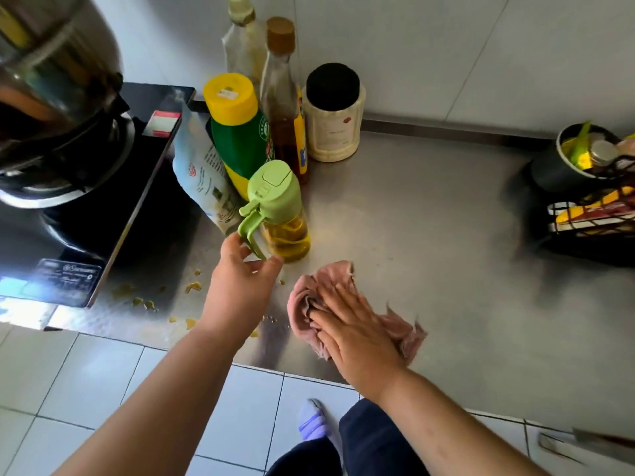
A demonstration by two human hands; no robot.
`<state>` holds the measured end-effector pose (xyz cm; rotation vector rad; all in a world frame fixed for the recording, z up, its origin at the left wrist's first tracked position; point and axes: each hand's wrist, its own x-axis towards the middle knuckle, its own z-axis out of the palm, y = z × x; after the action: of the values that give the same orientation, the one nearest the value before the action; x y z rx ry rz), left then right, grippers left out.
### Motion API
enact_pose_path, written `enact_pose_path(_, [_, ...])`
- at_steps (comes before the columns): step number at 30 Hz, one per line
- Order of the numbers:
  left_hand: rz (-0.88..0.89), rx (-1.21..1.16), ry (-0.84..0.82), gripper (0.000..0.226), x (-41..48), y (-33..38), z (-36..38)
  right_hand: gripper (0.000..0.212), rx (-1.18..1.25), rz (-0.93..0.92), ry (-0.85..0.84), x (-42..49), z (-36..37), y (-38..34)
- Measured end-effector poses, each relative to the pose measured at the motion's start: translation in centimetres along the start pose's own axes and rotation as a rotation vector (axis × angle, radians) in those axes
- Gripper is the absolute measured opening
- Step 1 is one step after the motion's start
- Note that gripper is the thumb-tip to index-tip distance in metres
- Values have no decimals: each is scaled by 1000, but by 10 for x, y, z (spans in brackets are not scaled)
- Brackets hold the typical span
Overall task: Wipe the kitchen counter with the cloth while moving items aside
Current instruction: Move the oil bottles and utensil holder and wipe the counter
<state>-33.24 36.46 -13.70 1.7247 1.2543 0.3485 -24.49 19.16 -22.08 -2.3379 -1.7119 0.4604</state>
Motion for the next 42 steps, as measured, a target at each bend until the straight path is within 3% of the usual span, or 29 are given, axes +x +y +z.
enact_pose_path(2, [-13,32,29,36,1,7,1,44,23,71,-21,-26,-3,23])
enact_pose_path(5, [-26,30,10,24,3,11,4,43,2,335,83,-53,-17,75])
enact_pose_path(9, [16,-46,-36,22,1,13,12,49,-36,757,187,-33,-43,129])
enact_pose_path(11, [33,-55,-41,27,-2,15,18,52,-19,842,212,-6,-45,124])
enact_pose_path(13, [36,-65,-40,30,-3,17,23,52,-29,766,222,13,-36,102])
enact_pose_path(18, [59,-88,-118,27,-4,29,40,48,22,243,97,-18,-6,51])
enact_pose_path(20, [76,-90,-158,24,-5,33,49,49,41,167,47,-46,-3,59])
enact_pose_path(27, [139,-86,-273,9,-6,62,93,45,76,485,125,-105,-40,127])
enact_pose_path(33, [202,-67,-426,4,-9,98,144,43,100,512,158,-101,-54,147])
enact_pose_path(39, [264,-63,-557,20,-5,147,211,39,163,487,196,-100,-60,165])
enact_pose_path(42, [267,-53,-579,15,-2,168,244,35,196,476,179,-101,-59,173])
